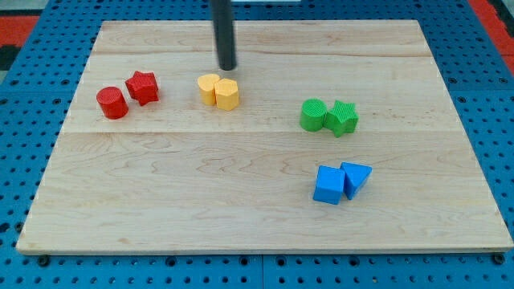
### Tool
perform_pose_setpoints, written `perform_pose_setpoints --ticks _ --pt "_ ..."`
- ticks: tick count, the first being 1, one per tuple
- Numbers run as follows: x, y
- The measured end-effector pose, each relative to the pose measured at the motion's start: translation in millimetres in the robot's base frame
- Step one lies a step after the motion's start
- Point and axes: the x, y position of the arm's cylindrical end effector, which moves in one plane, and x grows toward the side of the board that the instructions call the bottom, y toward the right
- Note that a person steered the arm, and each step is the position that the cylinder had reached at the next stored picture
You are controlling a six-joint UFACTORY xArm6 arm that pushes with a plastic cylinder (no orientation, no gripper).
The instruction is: Separate the yellow hexagon from the yellow heart
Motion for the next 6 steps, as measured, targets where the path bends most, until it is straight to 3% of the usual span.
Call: perform_pose_setpoints --ticks 1,3,6 --pt "35.8 24.0" --pt "93.3 18.5" --pt "97.6 -21.5"
